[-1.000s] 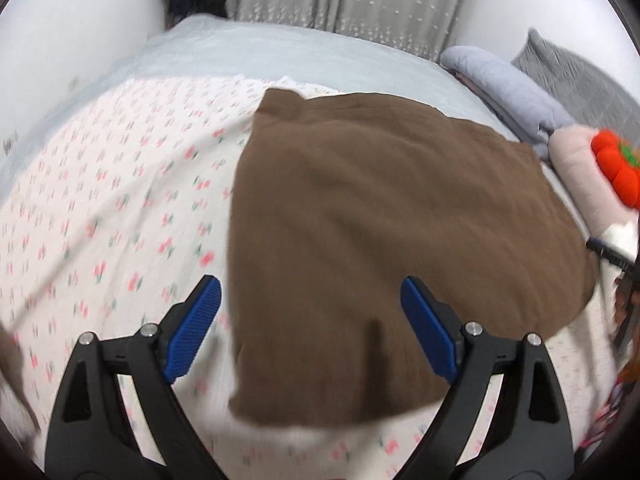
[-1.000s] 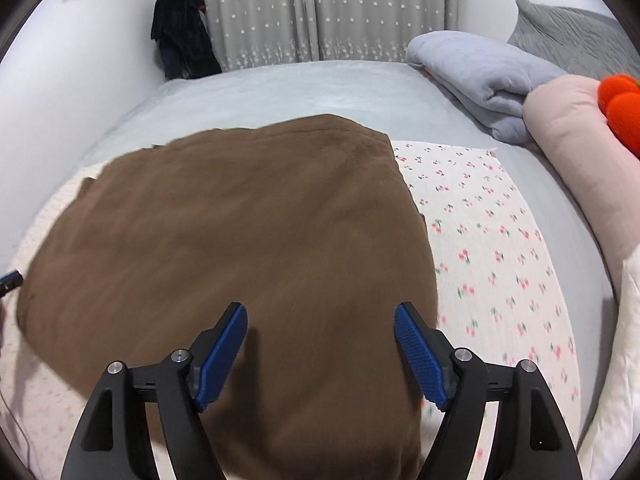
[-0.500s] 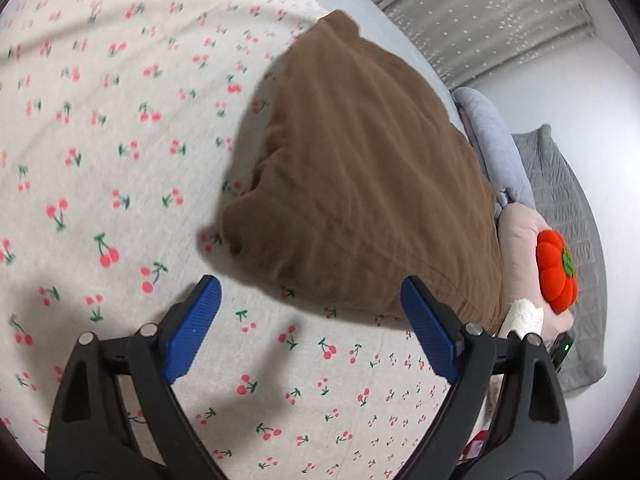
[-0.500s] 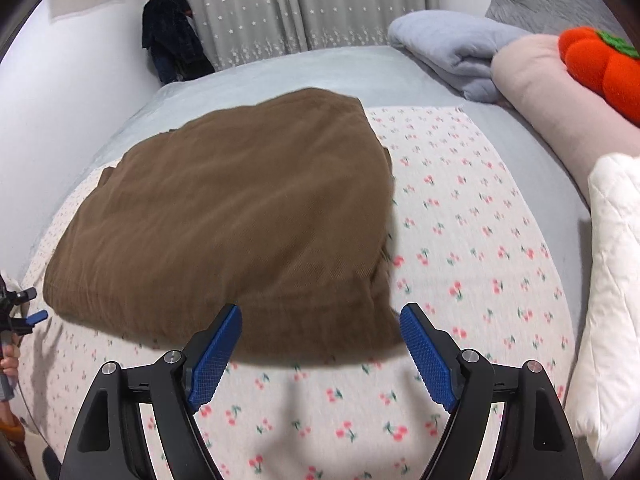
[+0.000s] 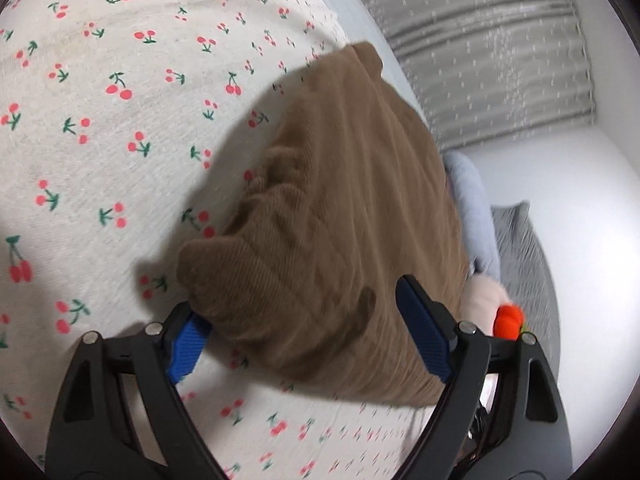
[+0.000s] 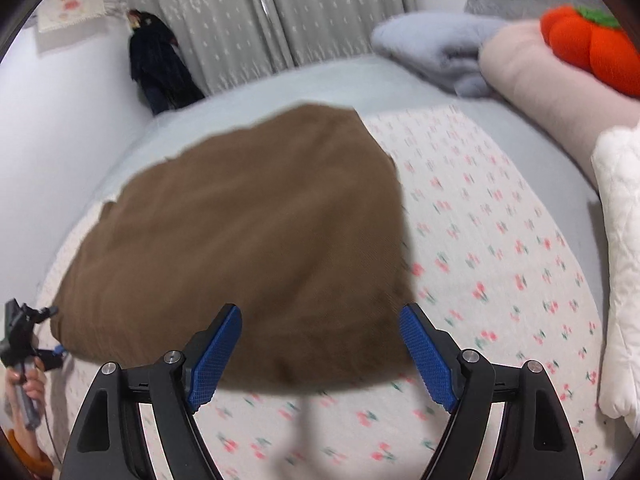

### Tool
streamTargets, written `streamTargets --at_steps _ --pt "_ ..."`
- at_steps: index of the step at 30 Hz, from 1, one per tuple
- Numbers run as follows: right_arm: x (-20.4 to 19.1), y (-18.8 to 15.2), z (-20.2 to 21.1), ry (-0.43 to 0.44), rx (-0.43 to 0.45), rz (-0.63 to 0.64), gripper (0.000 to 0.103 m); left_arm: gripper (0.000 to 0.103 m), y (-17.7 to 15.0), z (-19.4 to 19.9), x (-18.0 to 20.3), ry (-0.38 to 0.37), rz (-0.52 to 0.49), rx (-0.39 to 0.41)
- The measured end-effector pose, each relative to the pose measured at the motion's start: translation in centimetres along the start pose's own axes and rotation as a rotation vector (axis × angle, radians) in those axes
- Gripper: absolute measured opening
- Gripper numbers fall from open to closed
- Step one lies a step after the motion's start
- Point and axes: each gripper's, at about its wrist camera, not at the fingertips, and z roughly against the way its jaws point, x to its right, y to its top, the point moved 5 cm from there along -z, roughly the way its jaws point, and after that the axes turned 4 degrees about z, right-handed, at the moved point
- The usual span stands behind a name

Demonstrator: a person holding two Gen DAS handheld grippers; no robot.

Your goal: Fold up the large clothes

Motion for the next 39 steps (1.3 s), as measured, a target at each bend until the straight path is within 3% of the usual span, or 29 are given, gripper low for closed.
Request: streamTargets --at_steps 5,8,10,11,14,17,19,20,22,24,28,31,35,37,39 --pt "-7.0 1.5 -1.2 0.103 0.036 0.091 0.083 0.086 0.4 -0.4 0.5 -0.017 0.021 0.076" --pt "-11.2 1.8 -2.9 0.128 0.044 0.153 0.083 0.075 0.6 -0.8 0.7 0.002 0.033 0.108" --pt "-13.3 1.9 -3.9 0.144 0.066 0.171 0.082 0.058 0.7 -0.9 0.4 0.012 0.052 0.118" --pt "-14.1 1.9 -4.3 0.152 0.075 0.170 0.079 0.056 0.8 -1.1 0.2 0.011 0.063 0.117" --pt "-16.2 1.8 -5.9 0.199 0.060 0.162 0.054 0.048 0.7 -0.9 0.3 0.009 0.057 0.139" --pt "-18.2 1.1 -7.8 0.231 0.015 0.173 0.036 0.039 0.2 -0.1 1.1 0.004 0.033 0.194" --pt "-19.4 -0.2 -9.2 0.234 -0.037 0.196 0.029 0.035 0.0 0.5 2.0 -0.004 0.011 0.237" --pt "-19.6 -0.7 -10.1 0.191 -0.052 0.216 0.029 0.035 -0.1 0.9 2.7 -0.009 -0.007 0.258" --pt "-19.4 -1.6 -11.5 0.166 -0.083 0.235 0.029 0.033 -0.4 1.5 4.4 -0.017 -0.058 0.294" --pt "-19.1 -1.9 -11.9 0.186 -0.070 0.215 0.029 0.032 -1.1 2.5 7.8 -0.023 -0.181 0.350" --pt "-18.3 -2.2 -12.0 0.229 -0.076 0.186 0.029 0.031 -3.1 3.0 14.5 -0.072 -0.374 0.387" --pt "-17.6 -2.0 -11.9 0.281 -0.097 0.157 0.029 0.030 -5.4 2.2 19.5 -0.094 -0.516 0.372" --pt "-14.9 -0.8 -10.3 0.427 -0.140 0.056 0.029 0.030 -8.7 0.4 24.9 -0.112 -0.695 0.336" --pt "-12.4 -0.1 -8.7 0.444 -0.107 -0.006 0.029 0.030 -11.2 -1.0 27.6 -0.128 -0.803 0.309" --pt "-9.5 0.3 -7.3 0.403 -0.067 -0.049 0.032 0.029 -13.8 -2.4 29.4 -0.145 -0.881 0.268"
